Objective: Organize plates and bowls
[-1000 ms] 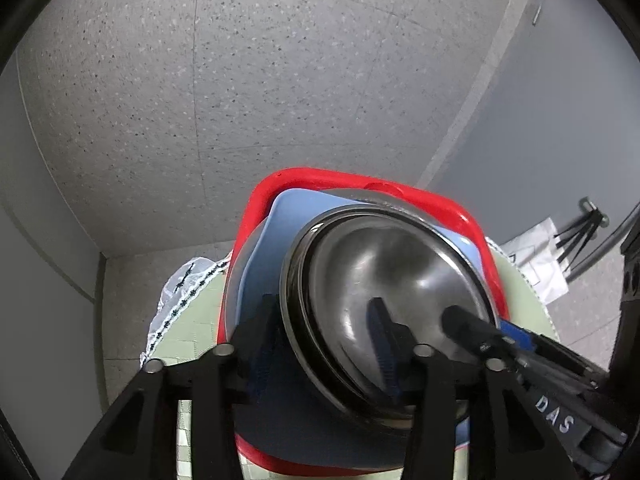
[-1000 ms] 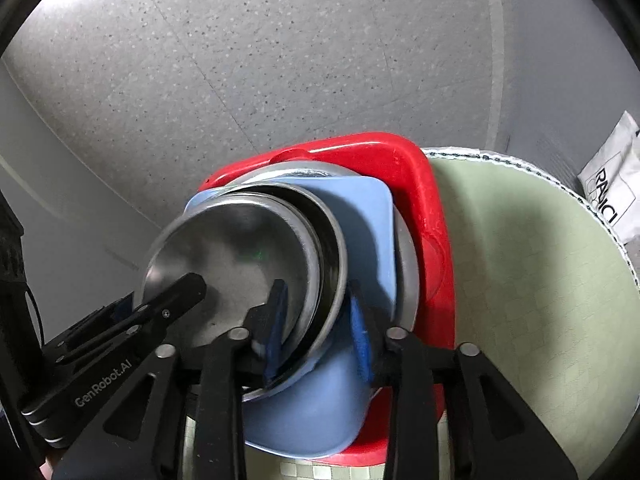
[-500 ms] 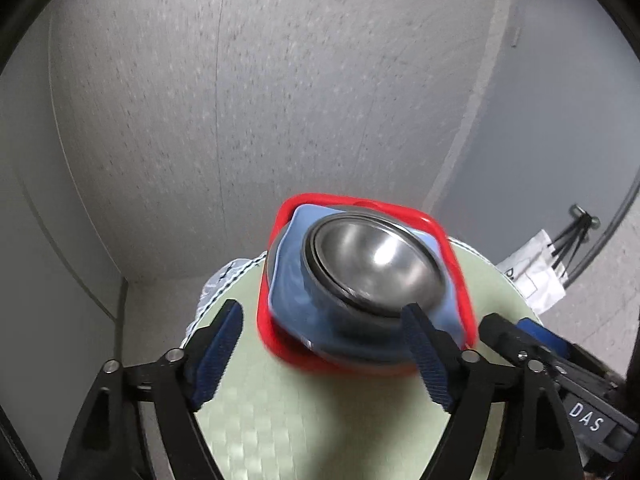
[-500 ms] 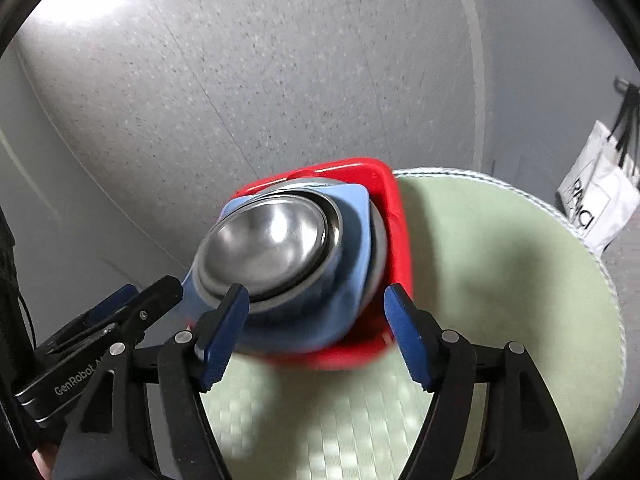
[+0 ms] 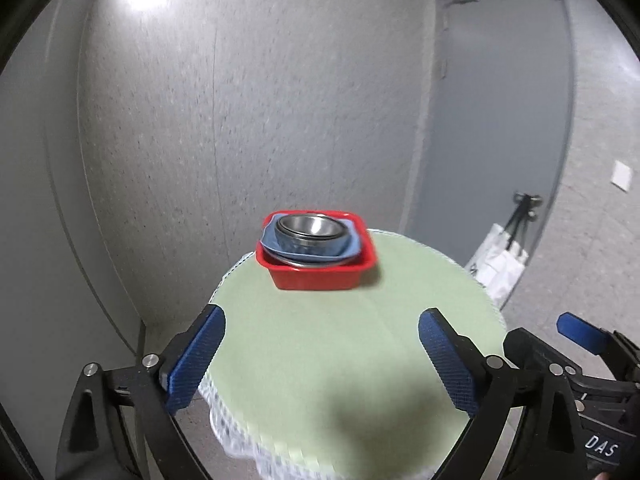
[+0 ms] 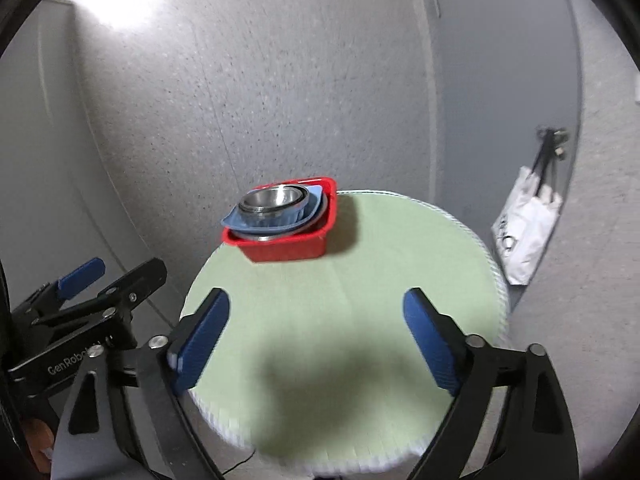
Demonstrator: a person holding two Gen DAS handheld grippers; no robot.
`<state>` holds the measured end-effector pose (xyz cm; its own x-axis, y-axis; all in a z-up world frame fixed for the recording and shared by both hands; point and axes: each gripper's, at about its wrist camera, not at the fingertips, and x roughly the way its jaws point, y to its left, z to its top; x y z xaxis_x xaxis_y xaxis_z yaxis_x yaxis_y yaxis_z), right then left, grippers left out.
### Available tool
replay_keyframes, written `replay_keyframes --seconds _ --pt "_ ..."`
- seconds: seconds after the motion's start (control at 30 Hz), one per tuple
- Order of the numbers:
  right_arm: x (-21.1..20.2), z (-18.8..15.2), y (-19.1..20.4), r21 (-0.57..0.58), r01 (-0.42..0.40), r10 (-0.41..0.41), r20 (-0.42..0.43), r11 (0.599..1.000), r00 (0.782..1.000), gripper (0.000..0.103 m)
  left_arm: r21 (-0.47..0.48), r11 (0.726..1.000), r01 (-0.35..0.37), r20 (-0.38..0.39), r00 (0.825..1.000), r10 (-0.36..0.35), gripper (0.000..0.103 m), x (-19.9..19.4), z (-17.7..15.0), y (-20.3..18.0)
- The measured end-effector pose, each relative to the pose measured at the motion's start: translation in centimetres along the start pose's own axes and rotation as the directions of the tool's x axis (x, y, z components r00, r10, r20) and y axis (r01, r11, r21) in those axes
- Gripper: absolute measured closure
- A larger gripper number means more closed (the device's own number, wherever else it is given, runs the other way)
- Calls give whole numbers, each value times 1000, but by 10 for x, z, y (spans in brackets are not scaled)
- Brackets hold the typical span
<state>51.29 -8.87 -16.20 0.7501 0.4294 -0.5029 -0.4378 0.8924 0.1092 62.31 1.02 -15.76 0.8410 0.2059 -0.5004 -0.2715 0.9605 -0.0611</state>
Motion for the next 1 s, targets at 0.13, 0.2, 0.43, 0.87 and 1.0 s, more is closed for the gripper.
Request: replay_keyframes --seconds 0.13,0.2,0.43,0.87,1.0 --pt "-84 -29 2 -3 53 -53 49 999 997 7 22 999 25 28 999 -25 1 -85 -34 -13" --pt "-119 -40 4 5 65 -65 62 998 996 5 38 998 45 38 998 -47 1 -124 -52 -16" --pt "-234 -82 28 -15 136 -133 133 991 982 0 73 994 77 85 993 -83 1 -255 -101 -9" --pt "-384 -190 124 77 225 -236 187 971 954 0 194 969 151 139 974 -180 1 -464 -197 66" --pt "-427 -218 154 99 261 -275 187 960 943 0 210 961 179 136 968 -210 1 -521 -223 91"
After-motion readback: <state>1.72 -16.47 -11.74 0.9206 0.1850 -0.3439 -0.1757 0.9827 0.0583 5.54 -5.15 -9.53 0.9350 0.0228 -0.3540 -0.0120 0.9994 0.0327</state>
